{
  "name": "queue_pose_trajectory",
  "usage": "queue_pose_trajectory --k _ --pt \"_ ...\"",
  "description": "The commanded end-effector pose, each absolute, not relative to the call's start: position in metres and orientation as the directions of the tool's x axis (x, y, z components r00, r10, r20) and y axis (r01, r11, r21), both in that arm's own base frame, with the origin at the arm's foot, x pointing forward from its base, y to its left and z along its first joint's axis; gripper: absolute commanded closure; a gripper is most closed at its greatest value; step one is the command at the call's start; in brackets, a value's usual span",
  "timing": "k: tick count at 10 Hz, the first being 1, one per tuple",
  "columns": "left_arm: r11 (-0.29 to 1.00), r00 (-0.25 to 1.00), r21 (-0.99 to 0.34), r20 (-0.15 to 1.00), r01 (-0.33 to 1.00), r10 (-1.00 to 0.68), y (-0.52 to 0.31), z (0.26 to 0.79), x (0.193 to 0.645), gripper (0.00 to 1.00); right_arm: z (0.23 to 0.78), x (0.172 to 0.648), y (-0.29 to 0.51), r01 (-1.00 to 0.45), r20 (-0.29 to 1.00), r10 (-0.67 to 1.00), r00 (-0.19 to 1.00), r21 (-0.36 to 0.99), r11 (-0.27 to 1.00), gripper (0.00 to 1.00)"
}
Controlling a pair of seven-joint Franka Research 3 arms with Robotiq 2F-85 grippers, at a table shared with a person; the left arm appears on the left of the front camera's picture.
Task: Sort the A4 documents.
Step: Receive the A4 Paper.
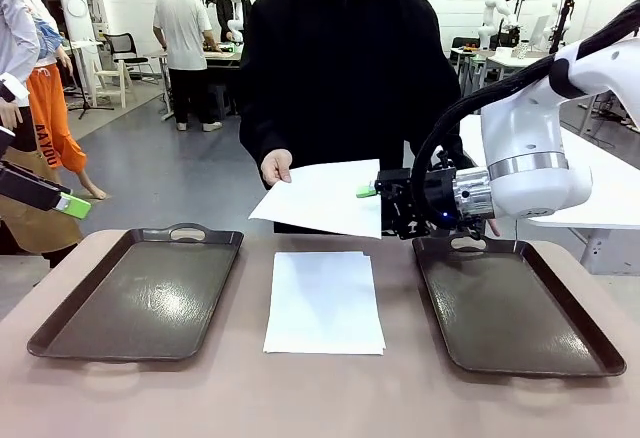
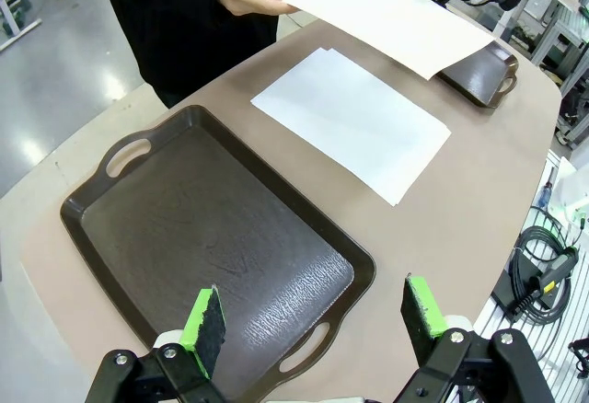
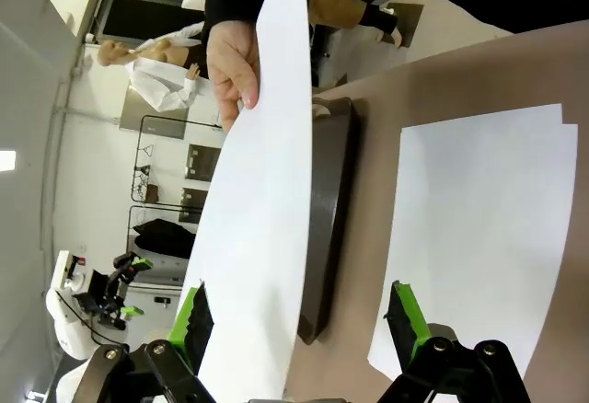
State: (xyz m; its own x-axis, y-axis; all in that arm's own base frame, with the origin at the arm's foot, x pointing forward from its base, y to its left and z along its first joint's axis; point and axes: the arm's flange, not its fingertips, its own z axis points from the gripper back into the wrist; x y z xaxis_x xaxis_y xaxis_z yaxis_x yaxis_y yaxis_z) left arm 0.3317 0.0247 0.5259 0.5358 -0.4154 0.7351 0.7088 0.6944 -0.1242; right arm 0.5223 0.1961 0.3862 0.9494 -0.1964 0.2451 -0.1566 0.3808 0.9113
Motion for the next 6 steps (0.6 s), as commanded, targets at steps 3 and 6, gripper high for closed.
queue_pose_trajectory --k 3,6 --pt "0.68 0.521 -0.12 0.741 0.724 -0.424 0.0268 0.5245 0.3328 0.0 0.3857 0.53 0.2067 -0.086 0.156 -0.265 0.952 0.962 0.258 0.0" --pt "0.68 0.521 -0.12 0.741 0.724 -0.424 0.0268 0.5245 0.3328 0.0 0.3818 0.5328 0.2039 -0.045 0.093 -0.264 0.96 0.982 0.185 0.0"
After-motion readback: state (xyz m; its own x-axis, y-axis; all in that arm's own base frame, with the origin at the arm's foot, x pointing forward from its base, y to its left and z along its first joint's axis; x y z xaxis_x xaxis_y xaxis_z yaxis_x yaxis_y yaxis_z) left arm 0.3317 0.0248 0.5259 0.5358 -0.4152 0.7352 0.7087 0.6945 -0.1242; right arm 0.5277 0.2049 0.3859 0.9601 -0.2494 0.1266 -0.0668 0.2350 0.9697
